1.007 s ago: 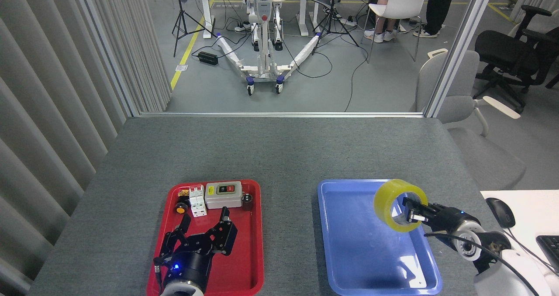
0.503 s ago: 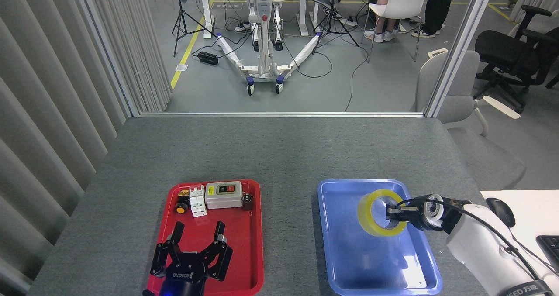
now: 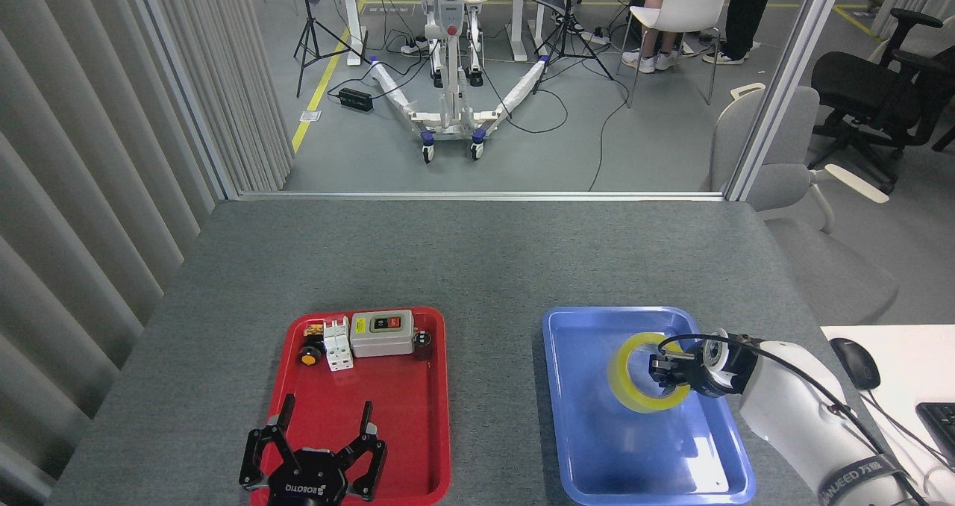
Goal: Place and move tape with both arms
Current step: 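Lower the tape roll into the blue tray with the right gripper, then open the right gripper and lift it away from the tape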
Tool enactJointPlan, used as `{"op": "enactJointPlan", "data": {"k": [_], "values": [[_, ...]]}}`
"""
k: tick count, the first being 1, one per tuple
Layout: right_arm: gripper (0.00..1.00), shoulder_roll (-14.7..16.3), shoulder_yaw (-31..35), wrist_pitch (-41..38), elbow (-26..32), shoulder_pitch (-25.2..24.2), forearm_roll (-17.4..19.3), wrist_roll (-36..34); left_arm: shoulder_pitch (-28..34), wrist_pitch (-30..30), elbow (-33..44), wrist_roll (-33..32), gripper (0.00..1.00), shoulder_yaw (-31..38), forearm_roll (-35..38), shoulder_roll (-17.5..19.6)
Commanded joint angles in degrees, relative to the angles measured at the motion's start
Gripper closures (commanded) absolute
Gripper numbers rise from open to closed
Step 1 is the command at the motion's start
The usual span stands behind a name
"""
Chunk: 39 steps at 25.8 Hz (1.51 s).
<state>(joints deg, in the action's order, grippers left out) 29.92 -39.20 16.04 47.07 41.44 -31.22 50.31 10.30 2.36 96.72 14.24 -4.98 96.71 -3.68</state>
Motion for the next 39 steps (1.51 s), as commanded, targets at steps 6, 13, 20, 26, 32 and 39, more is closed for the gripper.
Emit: {"op": "enactJointPlan", "data": {"k": [6, 13, 20, 26, 32, 39], "values": [[0.56, -0.12, 0.09, -0.31, -0.13, -0.22, -0.33, -0.56, -0.01, 0.01, -0.83, -1.06, 0.00, -0.20, 5.42, 0.87], [0.52, 0.23, 0.27, -0.83, -0.05, -0.66, -0.51, -1.44, -0.01, 0.01, -1.36, -4.31, 0.00, -0.20, 5.06, 0.95], [0.46, 0.31, 0.18, -0.92, 0.04, -0.75, -0.60, -1.79, -0.01, -0.07, -1.45, -4.31, 0.00, -0.20, 4.89, 0.95], [0.44, 0.31, 0.18, -1.01, 0.83, -0.83, -0.69, -2.50, -0.19, -0.07, -1.97, -4.31, 0.00, -0.29, 4.80, 0.87], [0.34, 3.13, 0.79, -2.42, 5.58, -1.19, -1.04, -7.15, -0.36, 0.01, -2.59, -4.14, 0.00, -0.29, 4.71, 0.43], [0.29, 4.53, 6.07, -3.12, 9.80, -1.71, -6.75, -10.67, -0.45, -1.22, -2.15, -6.51, 0.00, -1.17, 1.81, 0.87]]}}
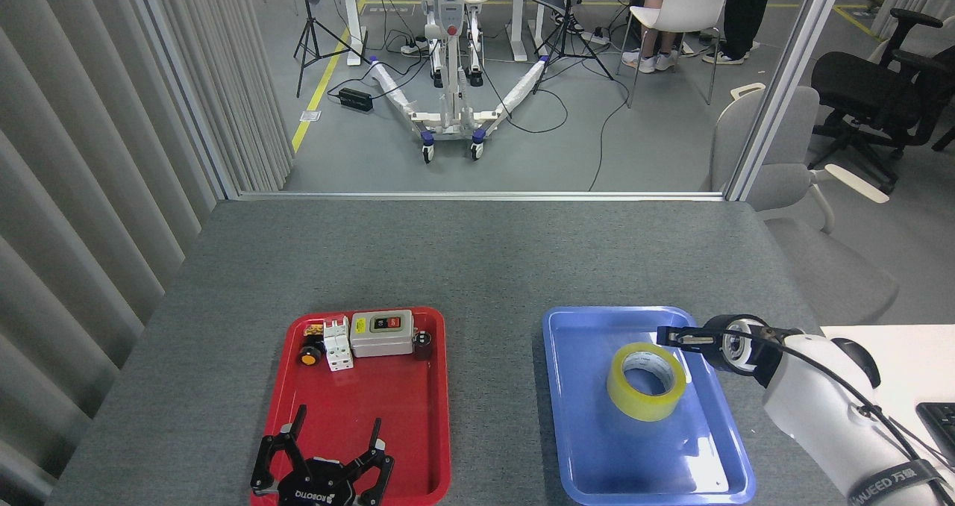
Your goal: Place and move tape with both arms
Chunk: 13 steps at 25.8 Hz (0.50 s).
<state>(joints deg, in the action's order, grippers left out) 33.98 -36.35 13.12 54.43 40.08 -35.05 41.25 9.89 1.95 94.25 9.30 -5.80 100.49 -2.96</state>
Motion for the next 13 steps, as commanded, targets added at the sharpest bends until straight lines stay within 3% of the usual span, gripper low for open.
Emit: {"op": "enactJointPlan", "data": {"k": [1, 4, 7, 11, 13], "values": [[0.28, 0.82, 4.53, -0.20, 3.58, -1.58, -4.68, -2.93, -0.05, -1.25, 0.49, -3.05, 0.00, -0.35, -3.89, 0.15], [0.25, 1.35, 6.99, -0.90, 7.18, -3.96, -8.28, -8.29, -0.14, -1.77, 0.76, -7.62, 0.00, -0.27, -9.34, 0.15], [0.19, 1.26, 10.68, -4.24, 9.64, -6.68, -12.68, -14.97, -0.14, -1.42, 0.76, -7.98, 0.00, -0.09, -10.13, 0.15], [0.07, 0.03, 22.11, -12.06, 14.39, -14.77, -24.45, -26.14, -0.14, -0.55, 0.58, -6.92, 0.00, 0.70, -10.31, 0.06], [0.05, -3.57, 29.23, -17.60, 15.70, -19.16, -32.28, -32.47, -0.23, 0.42, 0.41, -4.81, 0.00, 1.67, -10.92, 0.06]]}}
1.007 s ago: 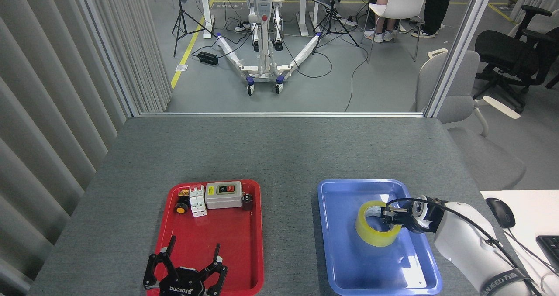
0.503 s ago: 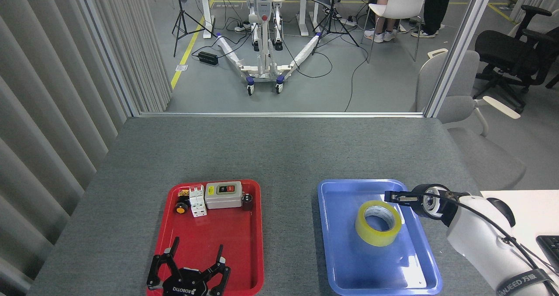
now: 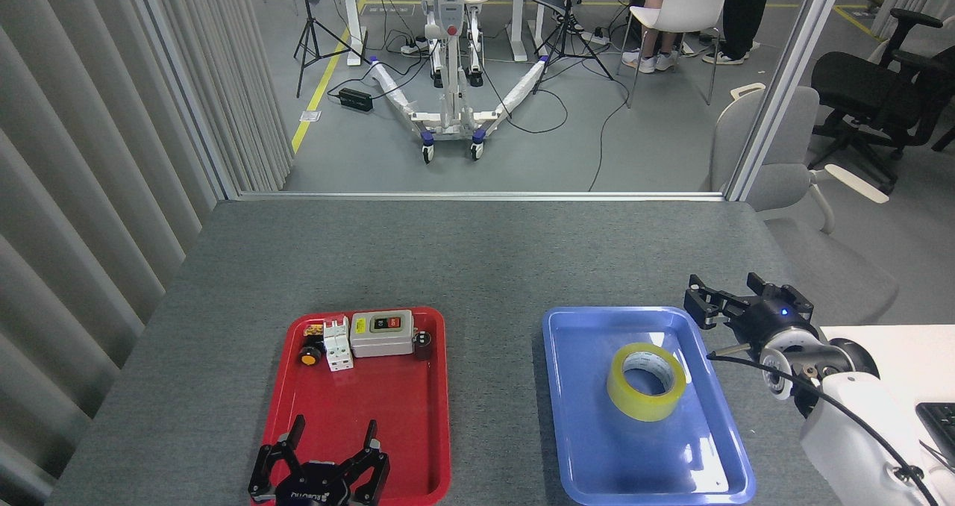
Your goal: Place and move tape with both arms
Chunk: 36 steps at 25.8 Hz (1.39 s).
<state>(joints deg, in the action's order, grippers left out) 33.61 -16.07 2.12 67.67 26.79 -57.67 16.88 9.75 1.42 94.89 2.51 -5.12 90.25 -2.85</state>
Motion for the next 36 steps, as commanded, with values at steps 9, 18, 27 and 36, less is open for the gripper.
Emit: {"op": "enactJointPlan", "data": {"k": [9, 18, 27, 36], "values": [[0.02, -13.48, 22.84, -13.72, 13.27, -18.96, -22.66, -19.34, -0.08, 3.42, 0.03, 3.21, 0.00, 1.25, -3.68, -0.05], [0.01, -14.98, 22.84, -8.71, 26.99, -32.50, -22.40, -19.43, -0.17, 3.33, -0.06, 3.21, 0.00, 1.34, -3.76, -0.14], [0.00, -13.57, 23.54, -8.27, 26.99, -36.37, -21.87, -21.45, -0.96, 3.33, -0.41, 3.12, 0.00, 2.04, -3.94, -0.75], [0.00, -14.36, 24.60, -8.36, 26.81, -37.77, -21.25, -27.87, -5.18, 2.63, -3.93, 3.12, 0.00, 3.01, -5.70, 0.04]]}}
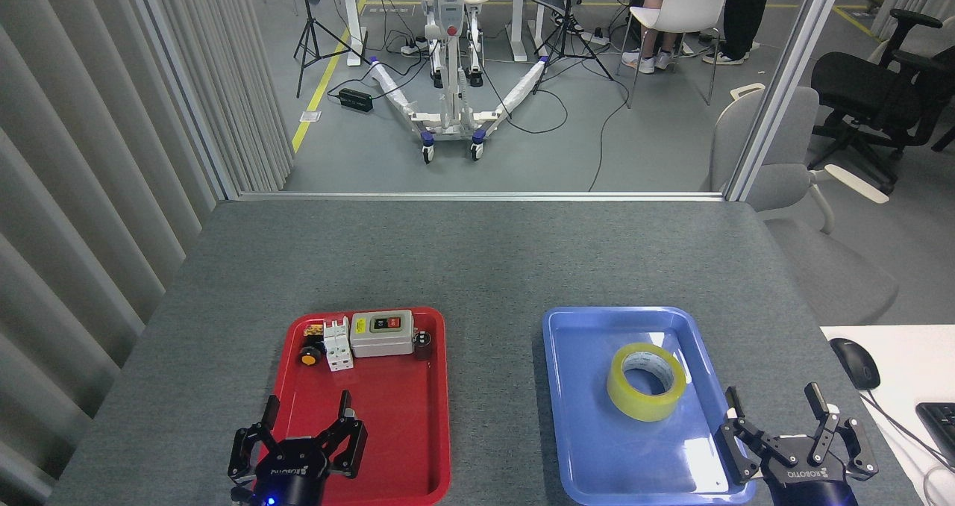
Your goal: Place and move tape with both arms
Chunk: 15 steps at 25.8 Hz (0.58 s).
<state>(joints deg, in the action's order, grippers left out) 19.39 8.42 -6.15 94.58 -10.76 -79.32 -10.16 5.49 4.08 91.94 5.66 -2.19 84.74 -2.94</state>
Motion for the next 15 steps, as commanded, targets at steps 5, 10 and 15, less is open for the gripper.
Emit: {"op": "enactJointPlan", "data": {"k": [5, 10, 15], "values": [[0.00, 0.03, 0.02, -0.09, -0.80, -0.23, 3.74, -0.65, -1.09, -0.04, -1.06, -0.04, 0.00, 0.00, -0.19, 0.12], [0.00, 0.03, -0.16, -0.36, -0.89, -0.14, 7.43, -0.74, -1.09, -0.13, -1.32, 0.05, 0.00, -0.09, -0.19, 0.12], [0.00, -0.06, -0.42, -0.45, -0.89, -0.14, 7.43, -0.83, -1.88, -0.13, -2.11, 0.05, 0.00, -0.27, -0.19, -0.32]]}}
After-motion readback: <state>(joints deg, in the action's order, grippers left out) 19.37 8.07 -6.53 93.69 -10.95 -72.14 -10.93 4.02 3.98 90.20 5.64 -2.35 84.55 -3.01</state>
